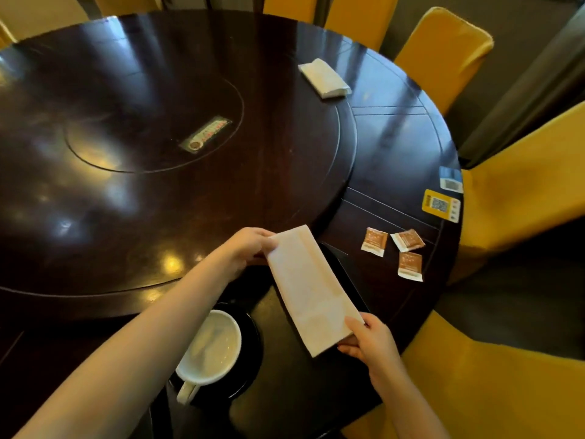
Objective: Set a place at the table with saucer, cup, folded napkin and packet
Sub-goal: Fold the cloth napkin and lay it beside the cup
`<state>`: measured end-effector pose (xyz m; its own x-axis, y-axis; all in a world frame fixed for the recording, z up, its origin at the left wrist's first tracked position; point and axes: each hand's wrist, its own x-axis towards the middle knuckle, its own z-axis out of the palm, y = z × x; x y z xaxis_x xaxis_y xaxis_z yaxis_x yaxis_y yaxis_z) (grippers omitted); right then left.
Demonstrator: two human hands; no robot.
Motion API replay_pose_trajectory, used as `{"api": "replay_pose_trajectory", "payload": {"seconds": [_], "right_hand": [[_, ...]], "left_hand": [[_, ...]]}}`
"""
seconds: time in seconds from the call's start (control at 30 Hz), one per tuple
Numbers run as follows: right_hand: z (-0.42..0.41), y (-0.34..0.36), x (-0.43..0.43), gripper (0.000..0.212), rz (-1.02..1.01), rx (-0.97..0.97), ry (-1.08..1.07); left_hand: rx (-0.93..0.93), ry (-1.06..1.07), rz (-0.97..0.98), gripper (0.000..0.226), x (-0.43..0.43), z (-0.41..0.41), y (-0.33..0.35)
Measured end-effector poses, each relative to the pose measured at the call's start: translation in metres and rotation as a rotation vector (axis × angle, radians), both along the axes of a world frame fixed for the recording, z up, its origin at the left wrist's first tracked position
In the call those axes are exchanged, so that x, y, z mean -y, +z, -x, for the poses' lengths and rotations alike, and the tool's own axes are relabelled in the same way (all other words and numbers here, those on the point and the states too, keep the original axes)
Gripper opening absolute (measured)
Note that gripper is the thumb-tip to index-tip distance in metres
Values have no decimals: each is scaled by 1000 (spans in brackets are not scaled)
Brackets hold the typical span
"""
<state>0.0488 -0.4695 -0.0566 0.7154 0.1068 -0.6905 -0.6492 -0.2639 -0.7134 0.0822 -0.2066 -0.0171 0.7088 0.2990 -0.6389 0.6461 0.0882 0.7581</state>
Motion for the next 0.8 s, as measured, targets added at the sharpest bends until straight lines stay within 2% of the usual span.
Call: {"api": "replay_pose_trajectory", "payload": {"seconds": [0.2,0.4,0.8], "right_hand": [[34,-27,14,15,148,26,1],[45,-42,18,21,289,176,8],[47,-52,32,17,445,239,119]], "left_hand": [[-100,-265,-250,14,27,5,-17],[-24,-571,-698,32,32,9,-29],[69,-676,-788,30,37,22,-51]]}}
